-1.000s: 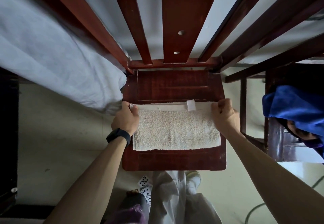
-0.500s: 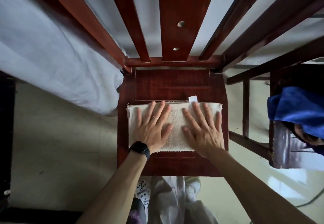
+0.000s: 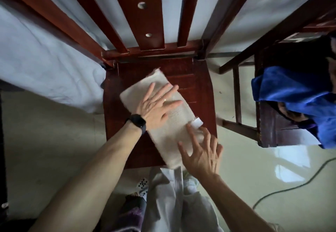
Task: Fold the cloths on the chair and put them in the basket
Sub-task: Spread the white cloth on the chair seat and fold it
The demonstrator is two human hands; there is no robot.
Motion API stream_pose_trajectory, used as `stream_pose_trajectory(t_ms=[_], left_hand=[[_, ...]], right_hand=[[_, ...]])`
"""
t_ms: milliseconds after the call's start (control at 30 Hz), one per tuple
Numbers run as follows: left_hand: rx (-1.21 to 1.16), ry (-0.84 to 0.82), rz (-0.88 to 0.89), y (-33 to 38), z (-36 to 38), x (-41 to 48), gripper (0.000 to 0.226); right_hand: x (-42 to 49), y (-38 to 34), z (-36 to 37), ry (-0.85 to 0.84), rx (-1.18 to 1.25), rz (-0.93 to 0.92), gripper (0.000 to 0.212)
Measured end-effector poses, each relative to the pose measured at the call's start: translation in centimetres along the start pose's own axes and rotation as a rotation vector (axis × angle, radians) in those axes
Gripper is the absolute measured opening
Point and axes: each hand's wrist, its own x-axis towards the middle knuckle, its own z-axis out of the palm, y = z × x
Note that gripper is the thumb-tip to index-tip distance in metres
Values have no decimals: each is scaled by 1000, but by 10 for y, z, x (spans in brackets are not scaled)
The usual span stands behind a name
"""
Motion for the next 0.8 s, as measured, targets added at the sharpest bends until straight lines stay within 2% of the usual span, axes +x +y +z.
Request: stream_pose_trajectory(t_ms=[33,100,200,267,333,400,600,733,800], left_hand=[[17,-41,29,8,-6,10,72],[-14,-40,-90,23,-15,18,74],[-339,216,-515,45,-17,-6,55],[-523,319,-792,62,-10,-41,47],[-703,291,-1073,81,1,-76,42],[-860,133,-1239,103,11,-105,40],[-980,-60,-1325,140,25,-128,28],[-1051,-120,-1275,147,22,-130,24],[-1129,-111,-1249,151,21,-136,30]], right_hand=[[-10,0,1,-33,33,36,65],[-24,2,1,-82,122,88,61],[-26,10,-2,-100,352,190,47],[-21,18,-7,-124,484,300,40],[-12,26,-10,-228,553,397,38],[-4,33,-11,-323,527,393,37],[1,36,-14,-361,547,351,22],[-16,37,-13,-332,555,367,22],[-26,39,-15,-335,581,405,23]])
